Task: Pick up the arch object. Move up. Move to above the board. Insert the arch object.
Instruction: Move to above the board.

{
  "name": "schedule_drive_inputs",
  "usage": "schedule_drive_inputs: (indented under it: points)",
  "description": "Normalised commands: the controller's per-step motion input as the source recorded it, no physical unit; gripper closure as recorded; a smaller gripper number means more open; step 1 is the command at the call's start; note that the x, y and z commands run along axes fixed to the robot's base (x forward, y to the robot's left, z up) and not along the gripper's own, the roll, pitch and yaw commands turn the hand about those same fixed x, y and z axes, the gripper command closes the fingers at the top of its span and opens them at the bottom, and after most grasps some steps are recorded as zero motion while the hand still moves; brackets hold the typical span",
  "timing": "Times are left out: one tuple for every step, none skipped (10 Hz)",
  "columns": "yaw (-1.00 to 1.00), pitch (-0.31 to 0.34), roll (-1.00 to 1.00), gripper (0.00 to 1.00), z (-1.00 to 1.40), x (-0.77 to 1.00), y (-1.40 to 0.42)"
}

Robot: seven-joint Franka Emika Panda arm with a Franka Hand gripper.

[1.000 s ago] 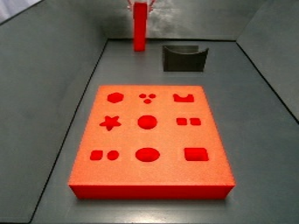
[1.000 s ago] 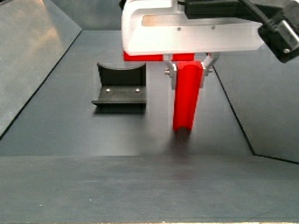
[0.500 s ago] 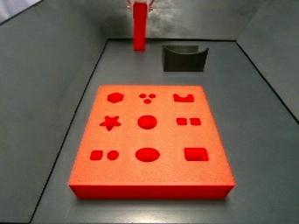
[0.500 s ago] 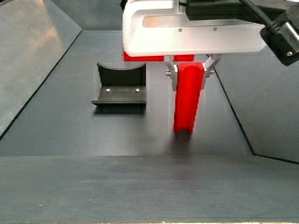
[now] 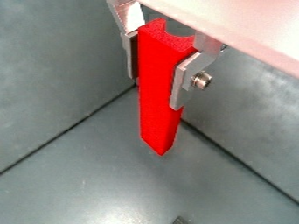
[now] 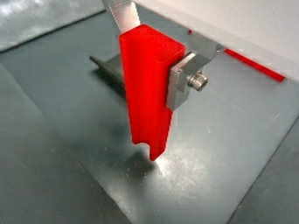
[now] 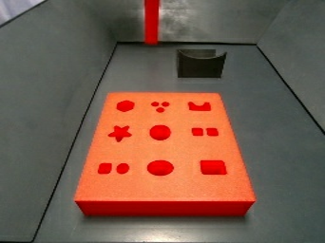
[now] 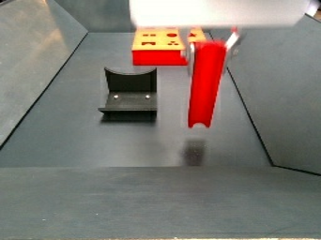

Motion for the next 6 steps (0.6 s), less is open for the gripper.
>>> schedule_drive_inputs:
  points:
    - [0.15,0.156,0.01,1.00,1.00,-0.01,-0.13]
    - [0.14,0.163,0.01,1.00,1.00,-0.01,-0.14]
    - [0.10,0.145,0.02,1.00,1.00,-0.01,-0.12]
    - [0.06,0.119,0.04,1.00,1.00,0.00,-0.11]
    - [0.05,0.110,0.04,1.00,1.00,0.00,-0.10]
    - [0.04,0.105,0.05,1.00,1.00,0.00,-0.10]
